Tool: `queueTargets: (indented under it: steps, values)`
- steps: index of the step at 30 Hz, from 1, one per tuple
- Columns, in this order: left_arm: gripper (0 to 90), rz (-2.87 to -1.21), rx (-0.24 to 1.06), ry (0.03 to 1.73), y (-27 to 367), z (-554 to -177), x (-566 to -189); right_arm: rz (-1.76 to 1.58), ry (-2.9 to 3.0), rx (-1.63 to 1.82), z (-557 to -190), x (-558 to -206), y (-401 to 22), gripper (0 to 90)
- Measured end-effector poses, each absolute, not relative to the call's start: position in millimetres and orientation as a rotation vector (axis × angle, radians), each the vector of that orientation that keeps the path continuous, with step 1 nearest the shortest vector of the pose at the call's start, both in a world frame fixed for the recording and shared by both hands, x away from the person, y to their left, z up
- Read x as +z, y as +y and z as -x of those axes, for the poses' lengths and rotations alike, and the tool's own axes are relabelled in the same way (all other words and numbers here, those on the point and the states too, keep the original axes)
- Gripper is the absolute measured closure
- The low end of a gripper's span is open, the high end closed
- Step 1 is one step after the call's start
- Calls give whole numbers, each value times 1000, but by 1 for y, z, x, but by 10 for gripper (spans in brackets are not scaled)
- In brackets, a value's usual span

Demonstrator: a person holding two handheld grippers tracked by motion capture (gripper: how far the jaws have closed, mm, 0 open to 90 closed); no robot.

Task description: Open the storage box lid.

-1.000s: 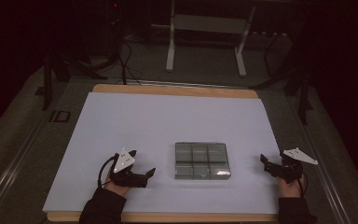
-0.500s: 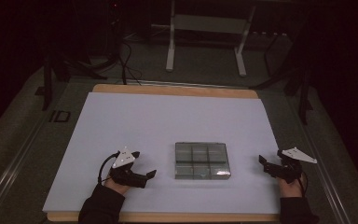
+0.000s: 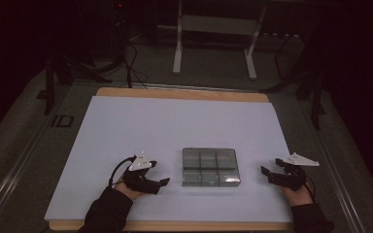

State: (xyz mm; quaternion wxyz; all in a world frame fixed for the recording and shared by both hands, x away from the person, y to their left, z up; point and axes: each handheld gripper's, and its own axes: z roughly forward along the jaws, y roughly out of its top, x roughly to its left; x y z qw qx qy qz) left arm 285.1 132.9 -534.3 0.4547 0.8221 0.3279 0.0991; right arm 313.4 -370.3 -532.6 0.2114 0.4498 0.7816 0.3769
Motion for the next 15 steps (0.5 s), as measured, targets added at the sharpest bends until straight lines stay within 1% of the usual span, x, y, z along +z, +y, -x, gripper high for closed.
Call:
queueTargets:
  steps: [1, 2, 3, 4, 6, 7, 8, 11, 13, 15]
  values:
    - [231, -2031, 239, 804, 130, -286, -535, -1232, 2194, 1052, -313, -533, -368, 344]
    - [270, -2039, 242, 793, 128, -287, -534, -1218, 2209, 1054, -312, -533, -366, 365]
    - [343, -2043, 243, 785, 125, -287, -534, -1203, 2227, 1063, -312, -533, -363, 378]
    - [379, -2043, 232, 772, 123, -287, -533, -1193, 2247, 1081, -312, -533, -361, 412]
    - [492, -2055, 224, 749, 118, -289, -532, -1175, 2285, 1110, -312, -533, -357, 448]
    - [532, -2059, 217, 742, 116, -289, -532, -1161, 2307, 1121, -311, -533, -353, 486]
    - [589, -2063, 214, 731, 114, -290, -532, -1146, 2323, 1131, -311, -534, -351, 542]
    - [708, -2075, 213, 698, 108, -291, -532, -1098, 2376, 1159, -311, -534, -343, 704]
    - [761, -2088, 220, 677, 104, -291, -532, -1078, 2415, 1174, -312, -535, -339, 768]
    - [779, -2103, 234, 662, 100, -292, -533, -1053, 2444, 1187, -312, -535, -335, 816]
